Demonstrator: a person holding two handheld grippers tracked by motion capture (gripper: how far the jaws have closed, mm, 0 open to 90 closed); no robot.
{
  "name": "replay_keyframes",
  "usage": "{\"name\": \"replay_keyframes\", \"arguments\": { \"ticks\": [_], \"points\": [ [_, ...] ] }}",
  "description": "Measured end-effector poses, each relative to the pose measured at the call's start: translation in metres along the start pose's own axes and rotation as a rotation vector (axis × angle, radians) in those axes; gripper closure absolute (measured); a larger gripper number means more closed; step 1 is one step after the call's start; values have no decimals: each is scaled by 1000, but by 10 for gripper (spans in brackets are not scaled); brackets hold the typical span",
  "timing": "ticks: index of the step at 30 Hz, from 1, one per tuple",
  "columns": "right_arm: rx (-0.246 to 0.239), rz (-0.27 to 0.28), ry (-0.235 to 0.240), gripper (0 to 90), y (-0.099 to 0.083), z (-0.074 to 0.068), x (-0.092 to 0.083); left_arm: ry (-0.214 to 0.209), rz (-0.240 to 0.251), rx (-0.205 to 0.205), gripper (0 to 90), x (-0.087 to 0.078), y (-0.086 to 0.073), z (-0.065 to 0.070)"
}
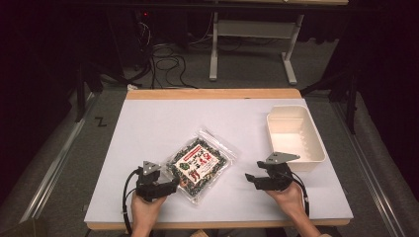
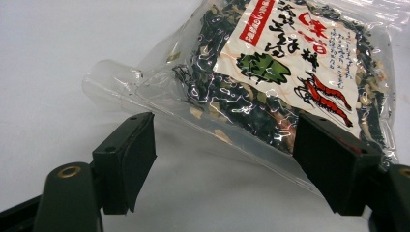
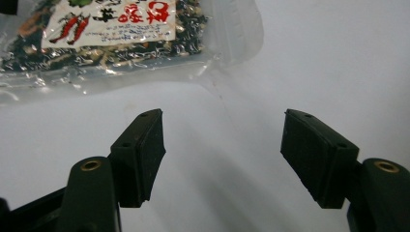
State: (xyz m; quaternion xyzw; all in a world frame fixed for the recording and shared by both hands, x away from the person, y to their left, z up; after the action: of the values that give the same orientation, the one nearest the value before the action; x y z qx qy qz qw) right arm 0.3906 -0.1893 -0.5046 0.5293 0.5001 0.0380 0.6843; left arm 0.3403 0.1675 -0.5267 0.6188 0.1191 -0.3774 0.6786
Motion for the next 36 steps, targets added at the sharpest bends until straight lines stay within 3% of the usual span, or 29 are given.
{"name": "replay_keyframes", "arguments": {
  "ticks": [4,8,14,24,27,36],
  "points": [
    [1,-33,-42,411,13,0,6,4,-3,2,238,1,0,1],
    [16,-50,-33,392,20,3,10,7,-6,10,237,2,0,2],
    [46,-36,-26,390,27,10,15,-1,-7,9,238,2,0,1],
    [30,-18,-43,433,43,8,27,-10,-26,29,244,6,0,3],
    [27,-43,-29,436,48,8,36,-6,-31,41,246,8,1,4],
    [59,-98,-63,421,57,15,58,0,-32,48,250,8,1,5]
  ]
}}
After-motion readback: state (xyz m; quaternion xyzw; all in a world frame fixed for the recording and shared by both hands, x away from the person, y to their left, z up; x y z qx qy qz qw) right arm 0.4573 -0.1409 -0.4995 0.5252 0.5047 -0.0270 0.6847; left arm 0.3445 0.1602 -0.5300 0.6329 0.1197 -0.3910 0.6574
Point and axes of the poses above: each handheld gripper's, and its own axes: x roughly forward along the jaws, y roughly out of its top, z roughly to its right, the point moved 3 cm from there along x, roughly forward along the jaws, and after that the axes turned 3 degrees about z, right-handed, at the moved point
